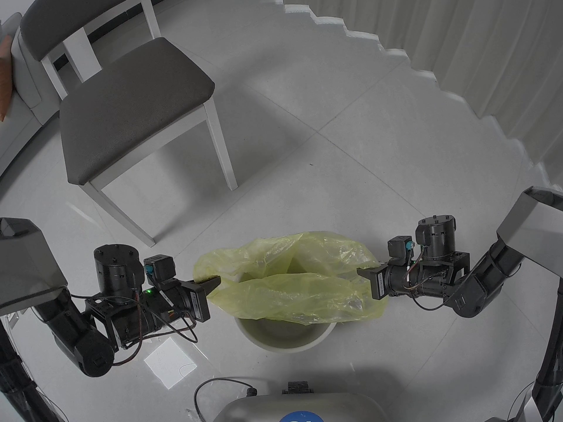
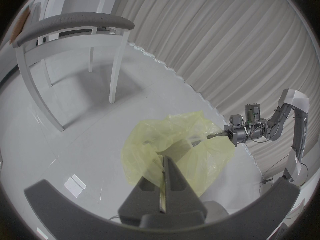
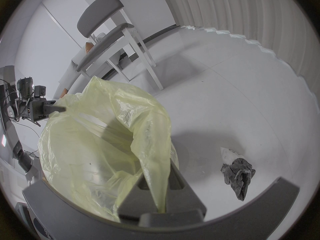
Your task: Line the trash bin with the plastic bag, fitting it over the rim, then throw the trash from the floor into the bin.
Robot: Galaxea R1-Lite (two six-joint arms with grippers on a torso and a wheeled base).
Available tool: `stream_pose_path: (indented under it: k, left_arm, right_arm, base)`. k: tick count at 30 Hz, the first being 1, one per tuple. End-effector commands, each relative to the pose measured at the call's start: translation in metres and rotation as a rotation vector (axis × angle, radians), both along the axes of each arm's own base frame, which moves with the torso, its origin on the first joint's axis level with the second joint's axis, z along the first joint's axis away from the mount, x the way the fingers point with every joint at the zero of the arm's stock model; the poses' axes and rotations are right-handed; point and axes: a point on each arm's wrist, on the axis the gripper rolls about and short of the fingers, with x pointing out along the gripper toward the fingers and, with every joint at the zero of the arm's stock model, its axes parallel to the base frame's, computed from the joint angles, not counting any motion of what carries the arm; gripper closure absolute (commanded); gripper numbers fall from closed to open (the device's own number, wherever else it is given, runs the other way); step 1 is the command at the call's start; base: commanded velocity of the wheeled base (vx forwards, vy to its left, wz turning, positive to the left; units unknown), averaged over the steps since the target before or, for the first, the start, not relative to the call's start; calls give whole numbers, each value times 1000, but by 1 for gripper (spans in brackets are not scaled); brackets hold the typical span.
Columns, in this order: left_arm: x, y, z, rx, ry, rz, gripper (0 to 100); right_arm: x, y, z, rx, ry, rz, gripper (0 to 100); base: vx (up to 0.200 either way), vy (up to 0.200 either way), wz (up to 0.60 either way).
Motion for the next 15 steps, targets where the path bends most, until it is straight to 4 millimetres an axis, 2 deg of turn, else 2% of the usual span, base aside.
stream_pose_path:
  k: [1,5,9,11,15]
  left_arm:
    - [15,-1,-12,-8,-12,16,100]
    - [17,-3,-19,-8,-19,18,100]
    - [20,-5,-19,-14,-24,18,100]
    - [23,-7,-17,-25,-38,18,100]
    - [25,-14,-15,-65,-54,18,100]
  right_arm:
    - [15,4,-11,-2,-1,-4,100]
    - [28,7,-14,-6,9,-7,100]
    - [32,6,-15,-14,5,-8,100]
    - [39,3,-18,-22,-9,-12,100]
    - [40,-6,-18,-26,-6,-33,100]
  base:
    - [0,0,0]
    - [0,0,0]
    - [0,0,0]
    - [0,0,0]
    - [0,0,0]
